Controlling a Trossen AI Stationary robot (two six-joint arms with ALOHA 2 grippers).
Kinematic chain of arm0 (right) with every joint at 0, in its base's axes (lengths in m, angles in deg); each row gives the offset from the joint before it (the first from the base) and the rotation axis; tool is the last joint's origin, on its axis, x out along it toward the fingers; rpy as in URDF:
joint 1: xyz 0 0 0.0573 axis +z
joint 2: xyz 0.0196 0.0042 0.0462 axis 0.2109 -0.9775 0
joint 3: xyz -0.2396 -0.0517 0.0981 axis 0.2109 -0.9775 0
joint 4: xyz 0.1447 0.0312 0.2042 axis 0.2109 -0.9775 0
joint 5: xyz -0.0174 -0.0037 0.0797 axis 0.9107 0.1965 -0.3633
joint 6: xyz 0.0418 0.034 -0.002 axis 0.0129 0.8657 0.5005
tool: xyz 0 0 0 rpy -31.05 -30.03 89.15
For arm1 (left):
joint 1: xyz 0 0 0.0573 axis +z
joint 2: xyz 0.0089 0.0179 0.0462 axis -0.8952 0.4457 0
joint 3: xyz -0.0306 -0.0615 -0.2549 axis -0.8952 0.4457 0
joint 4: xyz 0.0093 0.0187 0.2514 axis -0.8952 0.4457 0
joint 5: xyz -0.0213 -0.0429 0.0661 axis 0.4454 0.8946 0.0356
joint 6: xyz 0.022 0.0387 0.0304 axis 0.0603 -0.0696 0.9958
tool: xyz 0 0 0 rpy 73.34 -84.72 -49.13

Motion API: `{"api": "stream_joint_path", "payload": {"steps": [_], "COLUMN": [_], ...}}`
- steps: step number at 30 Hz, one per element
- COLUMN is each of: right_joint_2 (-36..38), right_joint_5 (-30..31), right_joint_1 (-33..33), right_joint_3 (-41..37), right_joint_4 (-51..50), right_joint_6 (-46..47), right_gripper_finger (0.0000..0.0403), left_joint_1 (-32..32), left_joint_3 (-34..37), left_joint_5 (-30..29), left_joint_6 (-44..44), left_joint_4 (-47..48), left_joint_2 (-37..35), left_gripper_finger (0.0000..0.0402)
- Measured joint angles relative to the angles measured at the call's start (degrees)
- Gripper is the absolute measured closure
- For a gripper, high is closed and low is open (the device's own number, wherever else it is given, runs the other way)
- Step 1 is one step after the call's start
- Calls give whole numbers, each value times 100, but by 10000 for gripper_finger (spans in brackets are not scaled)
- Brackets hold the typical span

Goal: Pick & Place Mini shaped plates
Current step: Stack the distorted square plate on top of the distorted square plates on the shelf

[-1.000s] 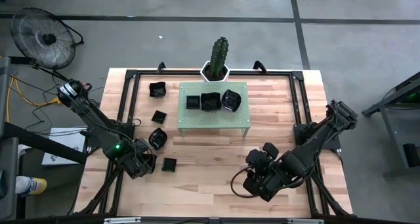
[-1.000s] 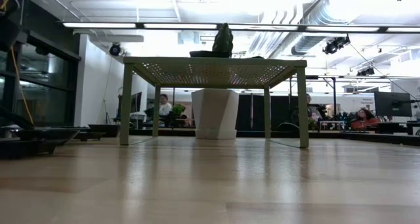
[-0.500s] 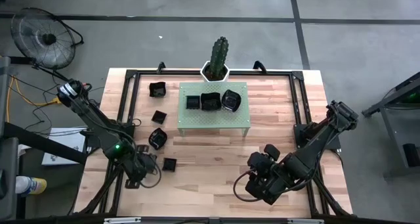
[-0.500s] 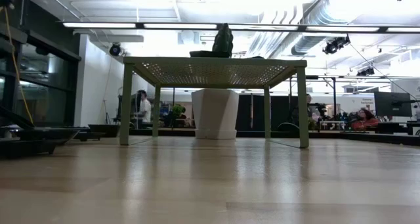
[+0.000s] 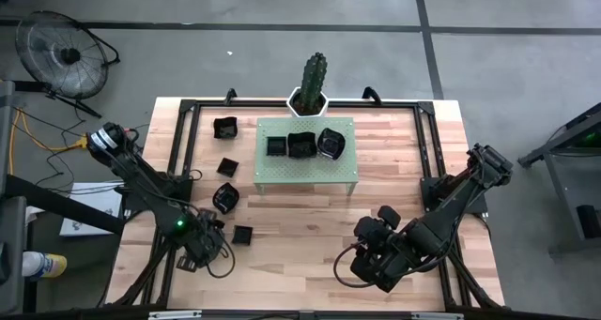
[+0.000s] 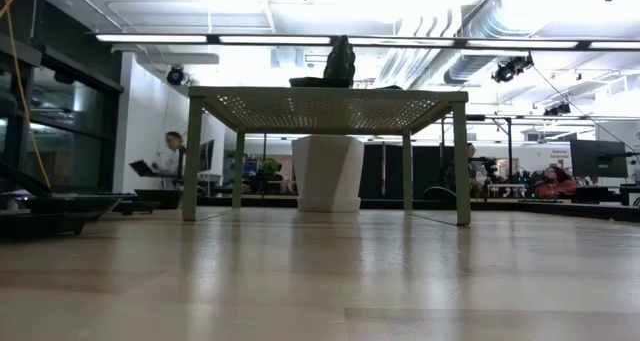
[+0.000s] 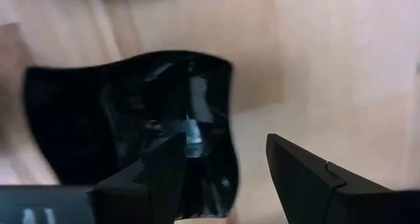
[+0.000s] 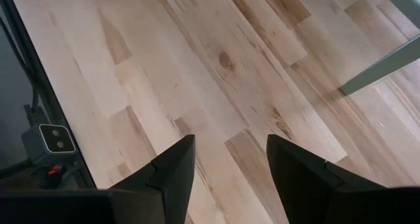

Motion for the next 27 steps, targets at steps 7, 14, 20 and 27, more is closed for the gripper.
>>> {"api": "stream_joint_path", "payload": {"steps": [7, 14, 20, 27], "right_joint_2": [1, 0, 0, 0], "right_joint_5": [-2, 48, 68, 158], "right_joint_1": [0, 0, 0, 0], "right_joint_3": [0, 0, 0, 0], "right_joint_4": [35, 52, 50, 46], "right_joint_6": [3, 3, -22, -42], "right_gripper_finger": [219, 219, 219, 219], "left_joint_1": [-2, 6, 9, 9], "left_joint_3": [0, -2, -2, -2], "left_joint_5": [-252, -548, -445, -396], "left_joint_6": [-23, -126, -163, -166], "left_joint_4": [45, 101, 94, 87], "left_joint_2": [0, 0, 0, 0], "left_gripper_finger": [195, 206, 255, 277]}}
